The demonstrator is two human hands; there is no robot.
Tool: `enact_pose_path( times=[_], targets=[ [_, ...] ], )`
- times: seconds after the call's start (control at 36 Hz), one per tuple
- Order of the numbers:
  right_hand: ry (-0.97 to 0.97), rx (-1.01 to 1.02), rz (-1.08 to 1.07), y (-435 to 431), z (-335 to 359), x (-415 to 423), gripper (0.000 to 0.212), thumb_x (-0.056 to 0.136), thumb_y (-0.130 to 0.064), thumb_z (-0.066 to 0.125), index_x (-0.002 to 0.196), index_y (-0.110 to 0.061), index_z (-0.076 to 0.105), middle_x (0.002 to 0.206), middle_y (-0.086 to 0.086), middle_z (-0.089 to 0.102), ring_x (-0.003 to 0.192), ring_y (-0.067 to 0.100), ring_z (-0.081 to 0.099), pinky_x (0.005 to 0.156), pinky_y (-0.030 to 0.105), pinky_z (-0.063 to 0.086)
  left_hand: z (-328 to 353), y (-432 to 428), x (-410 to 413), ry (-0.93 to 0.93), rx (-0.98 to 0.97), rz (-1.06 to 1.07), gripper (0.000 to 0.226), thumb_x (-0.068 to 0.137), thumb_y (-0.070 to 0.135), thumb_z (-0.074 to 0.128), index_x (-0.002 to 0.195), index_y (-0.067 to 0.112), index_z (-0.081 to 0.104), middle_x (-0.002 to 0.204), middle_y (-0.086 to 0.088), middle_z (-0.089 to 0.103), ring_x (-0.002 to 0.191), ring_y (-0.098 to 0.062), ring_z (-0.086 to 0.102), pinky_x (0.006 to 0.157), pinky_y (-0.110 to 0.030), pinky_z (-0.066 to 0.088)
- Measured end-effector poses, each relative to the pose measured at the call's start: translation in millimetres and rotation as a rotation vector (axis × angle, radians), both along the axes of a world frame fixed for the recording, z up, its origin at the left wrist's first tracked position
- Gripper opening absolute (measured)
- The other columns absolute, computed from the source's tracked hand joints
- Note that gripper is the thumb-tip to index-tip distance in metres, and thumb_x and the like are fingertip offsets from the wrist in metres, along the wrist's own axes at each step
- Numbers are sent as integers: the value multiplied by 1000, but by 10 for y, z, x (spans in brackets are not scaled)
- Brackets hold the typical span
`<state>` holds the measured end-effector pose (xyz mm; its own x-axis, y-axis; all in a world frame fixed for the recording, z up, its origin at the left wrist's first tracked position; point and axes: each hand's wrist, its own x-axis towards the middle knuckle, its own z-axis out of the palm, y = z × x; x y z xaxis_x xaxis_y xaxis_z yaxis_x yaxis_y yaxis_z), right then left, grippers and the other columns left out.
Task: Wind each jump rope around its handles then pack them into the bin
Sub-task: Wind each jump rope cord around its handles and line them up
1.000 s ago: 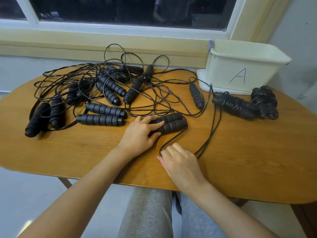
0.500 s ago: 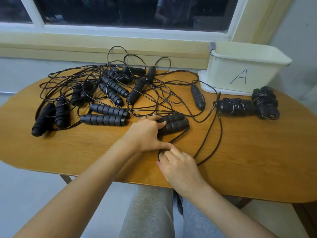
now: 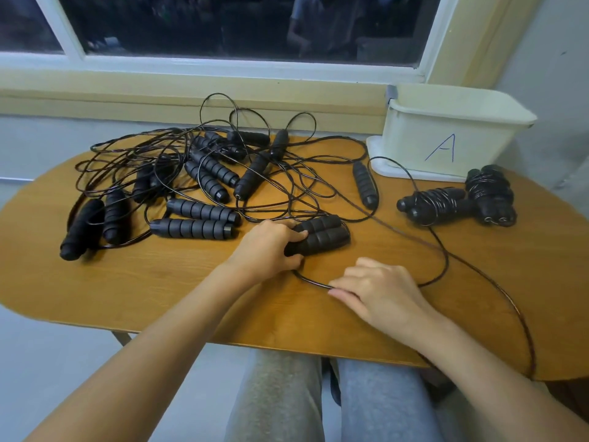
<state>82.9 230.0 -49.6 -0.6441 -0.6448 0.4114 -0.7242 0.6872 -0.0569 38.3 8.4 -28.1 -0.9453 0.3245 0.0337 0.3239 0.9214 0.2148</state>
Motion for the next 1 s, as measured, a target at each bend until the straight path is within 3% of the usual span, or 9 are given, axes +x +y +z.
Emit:
enact_pose_path(
  times=[0.08, 0.22, 0.33, 0.5, 0.69, 0.83, 0.94, 1.0],
  targets=[
    [-95, 13, -18, 133, 67, -115, 27, 90, -44, 56, 94, -30, 78, 75, -20, 64, 70, 5, 52, 47, 11, 24, -106, -27, -4, 26, 51, 17, 58, 91, 32, 66, 145, 29, 46, 152, 1, 43, 134, -27, 42, 110, -41, 39],
    [-294, 22, -116, 290, 112, -328, 26, 93, -46, 57, 111, -35, 73, 93, -25, 62, 90, 0, 50, 63, 12, 29, -251, -67, 26, 101, 182, 17, 60, 89, 30, 67, 145, 28, 46, 149, 3, 47, 121, -23, 45, 106, -41, 41],
    [-395, -29, -192, 366, 95, -437, 21, 91, -44, 61, 107, -35, 73, 94, -26, 62, 95, -2, 51, 73, 17, 35, -317, -79, 35, 99, 205, 16, 60, 94, 32, 62, 149, 30, 39, 151, 4, 41, 127, -20, 38, 110, -40, 35],
    [-430, -59, -252, 454, 111, -477, 17, 90, -43, 65, 102, -36, 74, 93, -24, 63, 97, 0, 53, 76, 24, 35, -355, -99, 1, 41, 150, -4, 60, 98, 36, 54, 152, 36, 29, 156, 4, 26, 138, -22, 25, 117, -42, 26],
    [-528, -52, -287, 520, 94, -507, 18, 95, -39, 59, 108, -36, 71, 100, -25, 59, 104, 1, 50, 83, 29, 37, -399, -156, -21, 80, 185, -80, 57, 98, 35, 53, 151, 31, 33, 151, -4, 33, 133, -21, 29, 115, -43, 31],
    [-684, -114, -317, 573, 121, -579, 11, 96, -34, 61, 88, -41, 67, 88, -19, 65, 89, 1, 57, 75, 27, 41, -306, -198, 96, 133, 316, -163, 56, 94, 38, 51, 148, 27, 39, 146, -6, 41, 129, -19, 33, 110, -34, 29],
    [-842, -215, -287, 574, 220, -699, 22, 98, -23, 58, 79, -26, 68, 75, -8, 65, 71, 5, 59, 66, 18, 46, -60, -220, 218, 250, 347, -245, 58, 92, 41, 45, 147, 23, 42, 140, -8, 47, 126, -19, 37, 108, -33, 30],
    [-935, -243, -288, 558, 320, -791, 28, 99, -15, 55, 74, -20, 66, 73, -2, 63, 67, 10, 58, 65, 21, 49, 68, -214, 297, 314, 260, -355, 56, 93, 39, 46, 145, 18, 46, 139, -10, 50, 123, -19, 40, 106, -30, 33]
  ],
)
